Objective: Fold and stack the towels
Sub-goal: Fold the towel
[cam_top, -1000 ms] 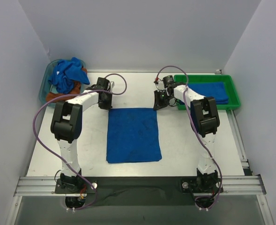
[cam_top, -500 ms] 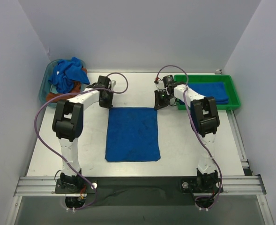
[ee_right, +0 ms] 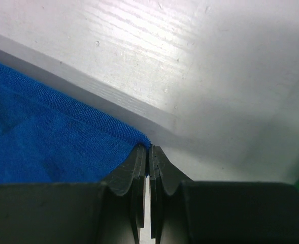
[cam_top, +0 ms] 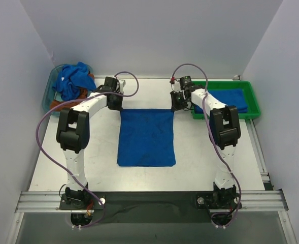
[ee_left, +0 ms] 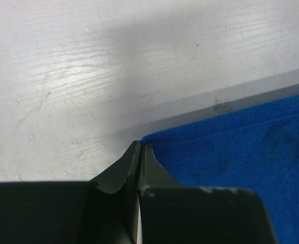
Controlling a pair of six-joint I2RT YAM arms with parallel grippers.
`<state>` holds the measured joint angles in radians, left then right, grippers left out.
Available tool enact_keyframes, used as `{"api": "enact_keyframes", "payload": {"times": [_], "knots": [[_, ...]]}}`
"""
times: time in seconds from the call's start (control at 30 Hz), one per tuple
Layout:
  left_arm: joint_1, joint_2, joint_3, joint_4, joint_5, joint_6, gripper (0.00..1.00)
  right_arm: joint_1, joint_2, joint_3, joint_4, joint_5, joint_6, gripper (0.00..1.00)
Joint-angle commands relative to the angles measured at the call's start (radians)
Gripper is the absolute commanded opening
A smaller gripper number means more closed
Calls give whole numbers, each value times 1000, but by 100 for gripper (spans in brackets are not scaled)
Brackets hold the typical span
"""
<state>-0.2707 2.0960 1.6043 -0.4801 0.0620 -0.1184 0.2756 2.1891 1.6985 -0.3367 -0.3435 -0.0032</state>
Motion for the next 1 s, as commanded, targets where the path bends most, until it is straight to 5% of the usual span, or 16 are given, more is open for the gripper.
{"api": "enact_keyframes", "payload": {"times": [0.0,0.57,0.97], "knots": [[16,-109,-26,87,7,16,0,-10,-117,6,24,43,-35,0],[-2,-465,-437,337,65,-52,0,56,-456,-394,168,49,-40,0],[-32,-632,-583,333,108,-164,0,128,-583,-523,214,74,3,0]]}}
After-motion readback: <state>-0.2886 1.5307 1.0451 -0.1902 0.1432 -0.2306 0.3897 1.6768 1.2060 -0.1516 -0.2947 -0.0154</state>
